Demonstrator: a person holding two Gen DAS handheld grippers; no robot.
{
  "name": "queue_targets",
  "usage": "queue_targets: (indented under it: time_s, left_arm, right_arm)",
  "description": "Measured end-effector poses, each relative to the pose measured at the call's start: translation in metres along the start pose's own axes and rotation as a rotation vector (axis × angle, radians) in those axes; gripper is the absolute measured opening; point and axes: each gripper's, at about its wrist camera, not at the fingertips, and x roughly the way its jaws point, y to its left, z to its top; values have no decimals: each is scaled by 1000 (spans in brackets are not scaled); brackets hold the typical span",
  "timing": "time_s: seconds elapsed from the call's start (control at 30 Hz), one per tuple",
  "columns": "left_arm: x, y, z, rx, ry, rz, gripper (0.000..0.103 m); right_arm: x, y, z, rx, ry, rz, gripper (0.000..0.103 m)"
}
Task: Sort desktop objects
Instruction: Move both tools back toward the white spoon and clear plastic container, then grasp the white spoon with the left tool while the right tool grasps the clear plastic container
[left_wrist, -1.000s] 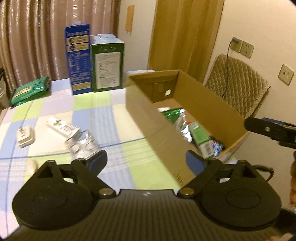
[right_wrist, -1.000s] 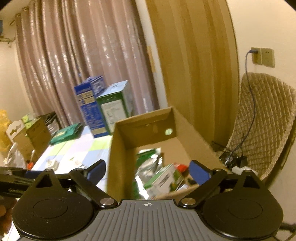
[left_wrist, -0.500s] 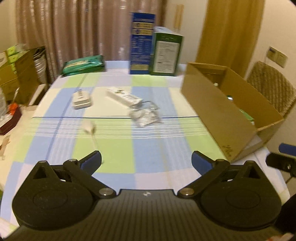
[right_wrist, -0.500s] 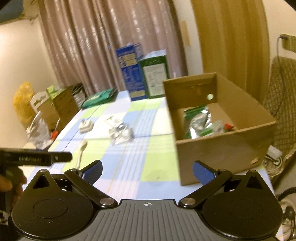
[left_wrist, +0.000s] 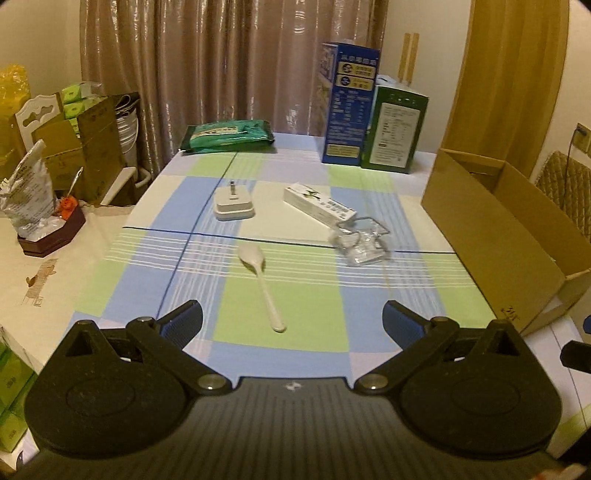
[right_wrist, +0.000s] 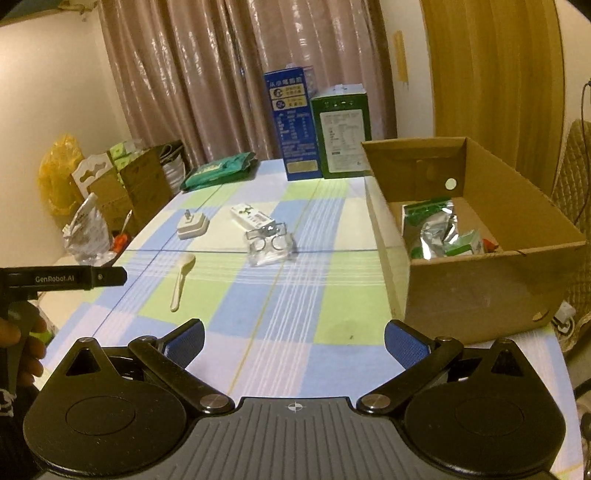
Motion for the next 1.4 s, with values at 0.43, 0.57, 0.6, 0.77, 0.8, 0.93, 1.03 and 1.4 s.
queue_targets:
  time_s: [0.43, 0.57, 0.6, 0.77, 0.8, 0.93, 1.03, 1.4]
  left_arm:
    - [48, 23, 13, -24, 57, 36, 102]
    - [71, 26, 19, -16, 70, 39, 101]
    - [77, 27, 21, -16, 72, 41, 101]
    - [110, 35, 26, -35, 88, 58, 99]
    - [116, 36, 26, -39, 93, 61, 99]
    - [139, 38, 26, -45, 109, 63, 96]
    - [152, 37, 24, -43, 129, 49, 92]
    - [182, 35, 22, -31, 156, 52, 55]
  right_arm:
    - [44, 21, 9, -56, -13, -14, 101]
    - [66, 28, 12, -89, -13, -25, 101]
    - [72, 29, 13, -99, -16, -30, 101]
    - [102, 31, 23, -133, -42, -65, 101]
    - [109, 31, 25, -139, -46, -68, 101]
    - [141, 27, 35, -152, -41, -76, 101]
    - [163, 19, 43, -133, -29, -60, 101]
    - [222, 0, 59, -137, -10, -57, 101]
